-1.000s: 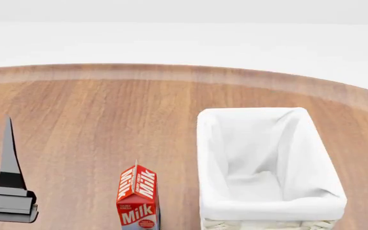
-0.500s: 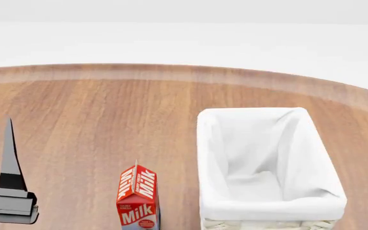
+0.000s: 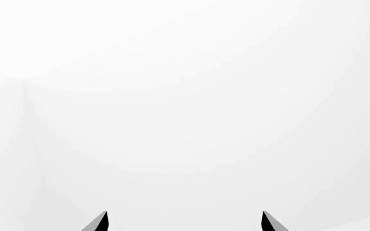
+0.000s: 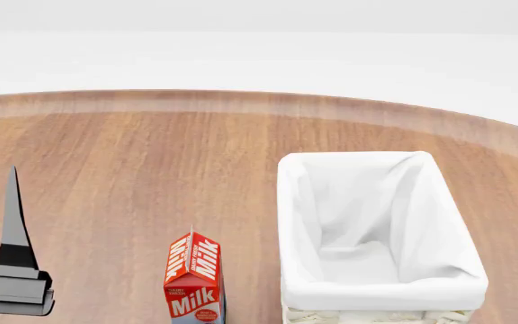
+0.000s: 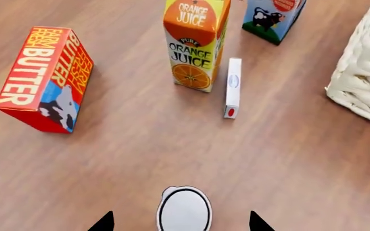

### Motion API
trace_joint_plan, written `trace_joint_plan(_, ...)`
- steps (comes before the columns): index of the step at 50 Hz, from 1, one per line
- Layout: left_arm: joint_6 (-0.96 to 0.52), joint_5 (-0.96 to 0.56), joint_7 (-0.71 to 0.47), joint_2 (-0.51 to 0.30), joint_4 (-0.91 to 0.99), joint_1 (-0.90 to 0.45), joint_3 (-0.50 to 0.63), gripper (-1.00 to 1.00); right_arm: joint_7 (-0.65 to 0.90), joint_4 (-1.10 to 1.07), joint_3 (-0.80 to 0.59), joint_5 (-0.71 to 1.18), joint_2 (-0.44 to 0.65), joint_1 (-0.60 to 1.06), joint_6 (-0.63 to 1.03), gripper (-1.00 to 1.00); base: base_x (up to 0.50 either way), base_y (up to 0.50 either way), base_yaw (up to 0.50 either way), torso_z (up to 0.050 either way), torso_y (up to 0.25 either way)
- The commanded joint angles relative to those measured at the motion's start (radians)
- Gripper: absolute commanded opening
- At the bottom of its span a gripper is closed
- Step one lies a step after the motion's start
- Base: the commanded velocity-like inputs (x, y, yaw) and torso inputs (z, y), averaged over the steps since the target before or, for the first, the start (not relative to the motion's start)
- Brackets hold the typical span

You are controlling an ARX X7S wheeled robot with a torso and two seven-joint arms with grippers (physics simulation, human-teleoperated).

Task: Pick up the alphabet soup and the tomato sauce, and put them in the basket.

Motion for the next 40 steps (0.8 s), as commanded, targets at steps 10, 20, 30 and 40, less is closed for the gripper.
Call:
trace_joint_plan(10,0.016,-0.007,-0.007,-0.004,-0.007,0.011,-0.003,1.0,-0.046,-0.018,-0.119,-0.172,-0.04,-0.008,0.034,1.0,0.0,0.0,0.0,0.0,0.0)
trace_joint_plan(20,0.0,-0.007,-0.005,-0.005,0.002,0.003,-0.002,1.0,-0.147,0.064,-0.147,-0.287,-0.031,-0.023,-0.027,1.0,0.0,0.0,0.0,0.0,0.0)
trace_joint_plan(30,-0.007,-0.005,-0.006,-0.006,0.006,-0.002,0.004,1.0,-0.192,0.109,-0.167,-0.34,-0.035,-0.038,-0.07,1.0,0.0,0.0,0.0,0.0,0.0)
trace_joint_plan(40,-0.003,-0.005,-0.011,-0.006,0.003,0.003,0.006,1.0,-0.24,0.151,-0.21,-0.419,-0.041,-0.055,-0.115,1.0,0.0,0.0,0.0,0.0,0.0)
